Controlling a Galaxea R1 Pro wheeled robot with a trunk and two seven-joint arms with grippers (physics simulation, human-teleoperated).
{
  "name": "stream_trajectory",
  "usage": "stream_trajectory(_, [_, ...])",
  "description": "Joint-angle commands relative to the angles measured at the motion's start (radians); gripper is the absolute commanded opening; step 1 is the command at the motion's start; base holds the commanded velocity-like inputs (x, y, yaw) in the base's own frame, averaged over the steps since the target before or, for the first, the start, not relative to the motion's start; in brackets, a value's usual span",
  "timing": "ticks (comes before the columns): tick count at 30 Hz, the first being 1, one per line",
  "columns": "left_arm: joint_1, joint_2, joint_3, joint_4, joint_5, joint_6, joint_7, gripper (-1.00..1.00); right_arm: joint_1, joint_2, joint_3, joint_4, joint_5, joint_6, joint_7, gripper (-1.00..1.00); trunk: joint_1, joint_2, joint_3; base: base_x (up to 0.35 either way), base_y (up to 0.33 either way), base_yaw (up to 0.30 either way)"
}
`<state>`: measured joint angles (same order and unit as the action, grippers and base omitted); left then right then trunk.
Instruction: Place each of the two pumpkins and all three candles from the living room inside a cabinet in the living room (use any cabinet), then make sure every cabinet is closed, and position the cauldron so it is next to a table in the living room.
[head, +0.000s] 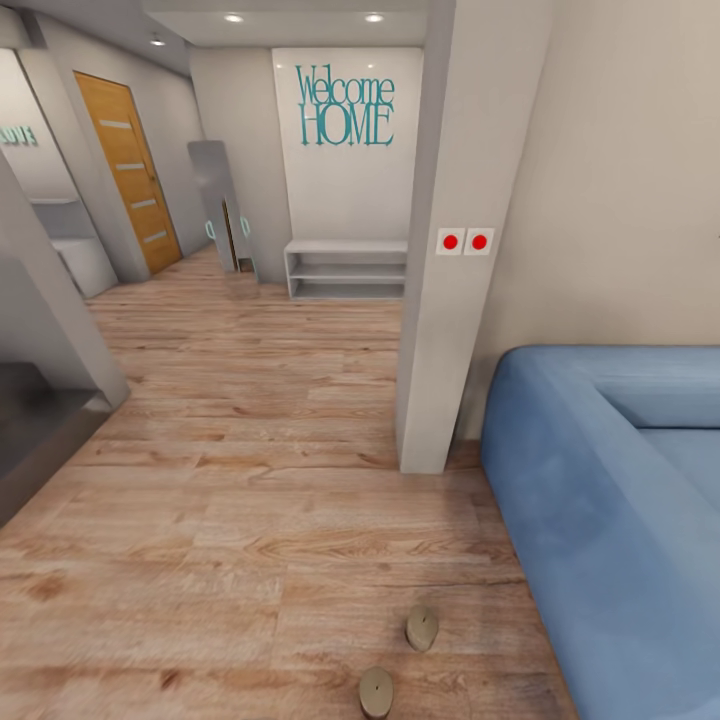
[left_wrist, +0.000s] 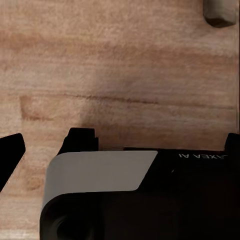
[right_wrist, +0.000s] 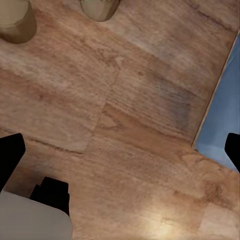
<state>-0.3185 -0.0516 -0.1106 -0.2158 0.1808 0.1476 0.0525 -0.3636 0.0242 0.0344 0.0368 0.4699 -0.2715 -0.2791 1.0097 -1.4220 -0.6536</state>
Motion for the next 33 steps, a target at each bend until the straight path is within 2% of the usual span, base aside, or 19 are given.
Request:
stream_trajectory(1, [0.0,0.001,0.0,-0.026,0.0,0.002,0.001,1.0,0.0,0.001,0.0,-0.001,0.0,0.0,-0.001,1.0,0.0,0.0,0.0,0.0,0.0,0.0])
stream_trajectory(4, [0.0,0.002,0.002,-0.088,0.001,0.008,0.002,1.0,0.0,0.003,-0.001,-0.002,0.0,0.001,-0.004,1.0,0.0,0.0,0.0,0.0,0.0,0.0])
stream_trajectory(7, [-0.001,0.002,0.001,-0.107,0.001,0.012,0.002,1.0,0.0,0.003,-0.001,-0.006,0.0,0.002,-0.007,1.0,0.0,0.0,0.0,0.0,0.0,0.0])
stream_trajectory(8, [-0.012,0.0,0.0,-0.139,0.001,0.093,0.004,1.0,0.0,0.003,-0.001,-0.057,-0.002,0.013,-0.01,1.0,0.0,0.0,0.0,0.0,0.0,0.0])
stream_trajectory(11, [-0.013,0.001,0.001,-0.234,-0.001,0.177,0.005,1.0,-0.001,0.002,-0.001,-0.074,-0.002,0.016,-0.011,1.0,0.0,0.0,0.0,0.0,0.0,0.0])
stream_trajectory(12, [-0.013,-0.002,-0.001,-0.34,0.0,0.27,0.006,1.0,-0.001,0.001,-0.001,-0.098,-0.002,0.019,-0.011,1.0,0.0,0.0,0.0,0.0,0.0,0.0])
stream_trajectory(18, [-0.013,-0.003,-0.001,-0.469,0.001,0.378,0.006,1.0,-0.002,0.0,-0.001,-0.111,-0.002,0.022,-0.011,1.0,0.0,0.0,0.0,0.0,0.0,0.0])
stream_trajectory(23, [-0.013,-0.014,-0.001,-0.572,0.0,0.47,0.005,1.0,-0.003,0.0,-0.001,-0.114,-0.001,0.036,-0.011,1.0,0.0,0.0,0.0,0.0,0.0,0.0])
stream_trajectory(28, [-0.014,-0.016,0.0,-0.739,0.002,0.556,0.005,1.0,-0.007,0.0,-0.001,-0.115,-0.001,0.048,-0.01,1.0,0.0,0.0,0.0,0.0,0.0,0.0])
stream_trajectory(29, [-0.016,-0.016,0.011,-0.884,0.018,0.664,0.004,1.0,-0.015,0.003,-0.001,-0.114,0.002,0.089,-0.009,1.0,0.0,0.0,0.0,0.0,0.0,0.0])
stream_trajectory(30, [-0.017,-0.016,0.021,-0.958,0.043,0.713,0.003,1.0,-0.021,0.013,0.0,-0.116,0.003,0.132,-0.008,1.0,0.0,0.0,0.0,0.0,0.0,0.0])
stream_trajectory(31, [-0.018,-0.015,0.028,-1.019,0.075,0.746,0.004,1.0,-0.029,0.029,0.0,-0.125,0.004,0.175,-0.009,1.0,0.0,0.0,0.0,0.0,0.0,0.0])
stream_trajectory(32, [-0.024,-0.013,0.033,-1.073,0.123,0.767,0.004,1.0,-0.037,0.055,0.002,-0.144,0.005,0.227,-0.011,1.0,0.0,0.0,0.0,0.0,0.0,0.0])
stream_trajectory(33, [-0.036,-0.013,0.035,-1.087,0.146,0.773,0.004,1.0,-0.039,0.07,0.002,-0.157,0.006,0.255,-0.012,1.0,0.0,0.0,0.0,0.0,0.0,0.0])
